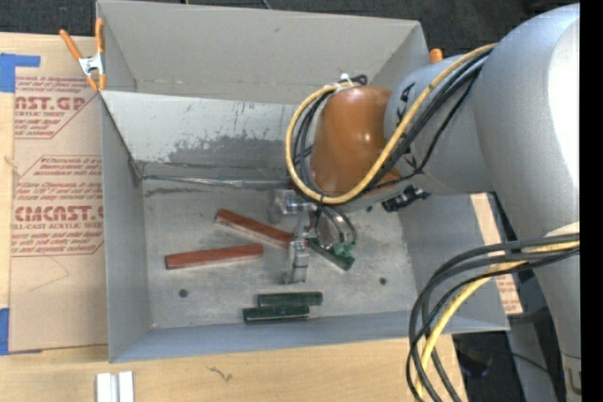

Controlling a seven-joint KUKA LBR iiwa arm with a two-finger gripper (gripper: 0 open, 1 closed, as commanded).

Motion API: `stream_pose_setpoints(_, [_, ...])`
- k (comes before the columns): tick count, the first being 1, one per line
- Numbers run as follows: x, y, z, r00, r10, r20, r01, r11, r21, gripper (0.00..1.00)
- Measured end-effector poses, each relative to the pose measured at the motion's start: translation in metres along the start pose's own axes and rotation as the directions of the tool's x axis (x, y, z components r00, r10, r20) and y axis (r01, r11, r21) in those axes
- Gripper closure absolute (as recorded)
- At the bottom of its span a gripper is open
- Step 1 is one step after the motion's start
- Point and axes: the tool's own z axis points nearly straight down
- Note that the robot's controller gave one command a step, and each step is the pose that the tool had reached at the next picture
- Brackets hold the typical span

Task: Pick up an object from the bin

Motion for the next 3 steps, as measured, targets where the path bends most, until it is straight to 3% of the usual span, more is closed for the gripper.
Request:
stream_pose_setpoints(1, [0.004,-0.016,-0.035,0.99,0.138,0.008,-0.138,0.99,-0.002,0.0])
stream_pose_setpoints(2, [0.02,-0.04,-0.054,0.962,0.275,0.007,-0.275,0.962,-0.002,0.0])
stream_pose_setpoints(3, [0.022,-0.044,-0.002,0.881,0.473,0.003,-0.473,0.881,-0.002,0.0])
